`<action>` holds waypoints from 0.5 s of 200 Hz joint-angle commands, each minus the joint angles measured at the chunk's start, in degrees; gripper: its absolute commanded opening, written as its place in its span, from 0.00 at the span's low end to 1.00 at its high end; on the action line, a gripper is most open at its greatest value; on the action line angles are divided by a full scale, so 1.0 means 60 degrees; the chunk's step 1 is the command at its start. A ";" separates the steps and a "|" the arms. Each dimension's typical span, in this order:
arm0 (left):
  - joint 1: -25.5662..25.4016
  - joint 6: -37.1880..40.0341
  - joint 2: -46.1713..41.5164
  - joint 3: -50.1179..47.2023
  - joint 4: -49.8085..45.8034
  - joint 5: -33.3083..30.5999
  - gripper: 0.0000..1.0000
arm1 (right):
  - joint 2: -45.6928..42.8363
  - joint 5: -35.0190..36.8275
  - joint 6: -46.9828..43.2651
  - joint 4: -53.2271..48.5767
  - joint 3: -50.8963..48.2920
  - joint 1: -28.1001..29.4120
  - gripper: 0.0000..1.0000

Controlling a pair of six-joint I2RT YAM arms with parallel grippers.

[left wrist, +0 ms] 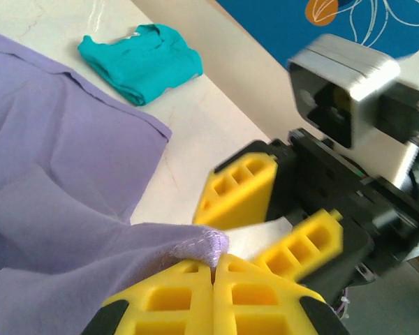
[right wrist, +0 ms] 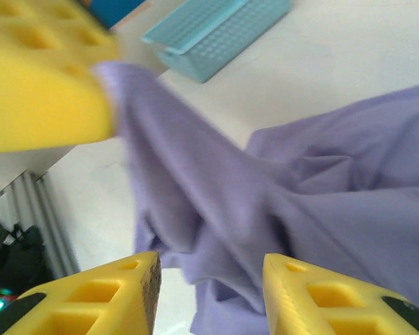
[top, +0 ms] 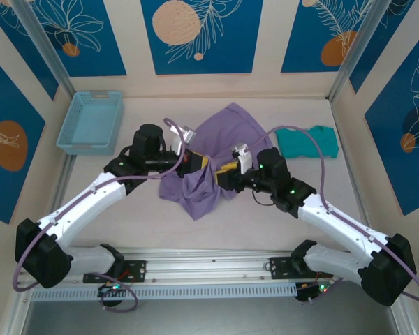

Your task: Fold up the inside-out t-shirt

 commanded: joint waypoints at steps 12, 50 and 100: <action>-0.0119 -0.0254 0.0017 0.0413 -0.0093 -0.0114 0.00 | 0.0424 0.0320 -0.0315 0.0987 -0.0044 0.0697 0.43; -0.0121 -0.0330 -0.0048 0.0392 -0.0069 -0.0126 0.00 | 0.1277 0.1075 0.0162 0.1464 0.0159 0.0946 0.45; -0.0087 -0.0376 -0.0216 0.0326 -0.0068 -0.0430 0.00 | 0.1776 0.1900 0.0351 0.1748 0.0247 0.0967 0.16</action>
